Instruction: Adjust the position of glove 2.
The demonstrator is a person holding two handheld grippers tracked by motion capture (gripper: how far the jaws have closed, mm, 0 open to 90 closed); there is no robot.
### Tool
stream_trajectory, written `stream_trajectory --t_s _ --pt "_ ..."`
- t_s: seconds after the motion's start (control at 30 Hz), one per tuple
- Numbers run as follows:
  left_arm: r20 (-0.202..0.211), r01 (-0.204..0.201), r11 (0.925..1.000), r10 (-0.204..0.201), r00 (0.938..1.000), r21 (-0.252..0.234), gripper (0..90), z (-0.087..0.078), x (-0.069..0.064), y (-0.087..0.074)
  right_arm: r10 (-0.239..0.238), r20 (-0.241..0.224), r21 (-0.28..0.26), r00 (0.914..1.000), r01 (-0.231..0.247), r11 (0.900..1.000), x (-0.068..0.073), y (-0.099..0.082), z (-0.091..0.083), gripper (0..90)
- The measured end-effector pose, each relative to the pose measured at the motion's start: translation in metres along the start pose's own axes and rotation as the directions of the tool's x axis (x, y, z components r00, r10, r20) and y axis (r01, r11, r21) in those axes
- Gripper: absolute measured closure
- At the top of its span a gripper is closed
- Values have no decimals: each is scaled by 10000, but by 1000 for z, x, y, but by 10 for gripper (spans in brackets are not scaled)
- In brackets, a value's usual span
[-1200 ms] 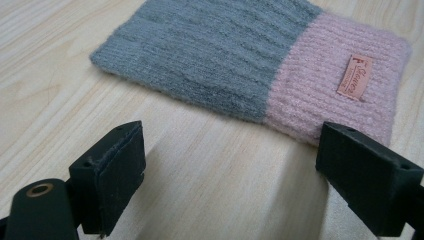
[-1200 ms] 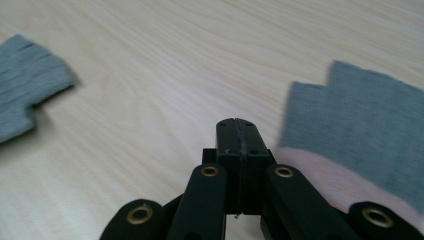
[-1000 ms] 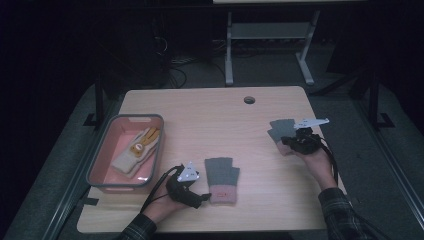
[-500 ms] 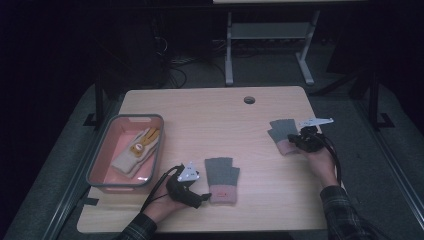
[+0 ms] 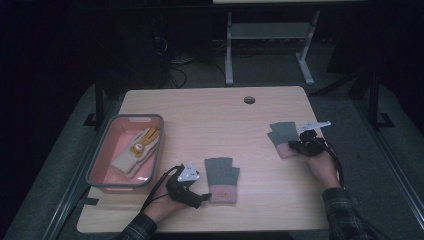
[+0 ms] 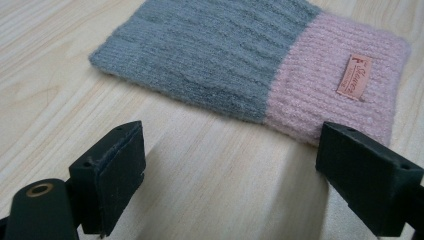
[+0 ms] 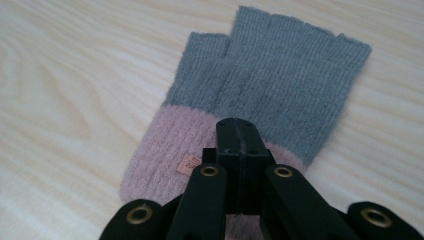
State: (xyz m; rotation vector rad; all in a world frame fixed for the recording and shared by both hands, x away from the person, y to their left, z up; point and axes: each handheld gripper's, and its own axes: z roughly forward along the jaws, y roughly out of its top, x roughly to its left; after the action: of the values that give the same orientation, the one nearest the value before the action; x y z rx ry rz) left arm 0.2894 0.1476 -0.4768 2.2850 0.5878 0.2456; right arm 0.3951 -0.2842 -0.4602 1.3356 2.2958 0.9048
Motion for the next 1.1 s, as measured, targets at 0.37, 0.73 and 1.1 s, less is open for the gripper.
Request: stream_trajectory --t_s 0.37,0.73,1.1 --pt "45 64 10000 -64 10000 -46 116 1 0 0 -523 -445 370 9976 539 9979 22 -6 -9 900" --pt "47 49 10000 -49 10000 -53 116 1 0 0 -828 -1067 592 9908 894 9942 47 -16 -20 900" --pt "34 50 10000 -49 10000 -82 116 1 0 0 -1274 -1676 721 9776 1410 9874 73 -27 -31 900"
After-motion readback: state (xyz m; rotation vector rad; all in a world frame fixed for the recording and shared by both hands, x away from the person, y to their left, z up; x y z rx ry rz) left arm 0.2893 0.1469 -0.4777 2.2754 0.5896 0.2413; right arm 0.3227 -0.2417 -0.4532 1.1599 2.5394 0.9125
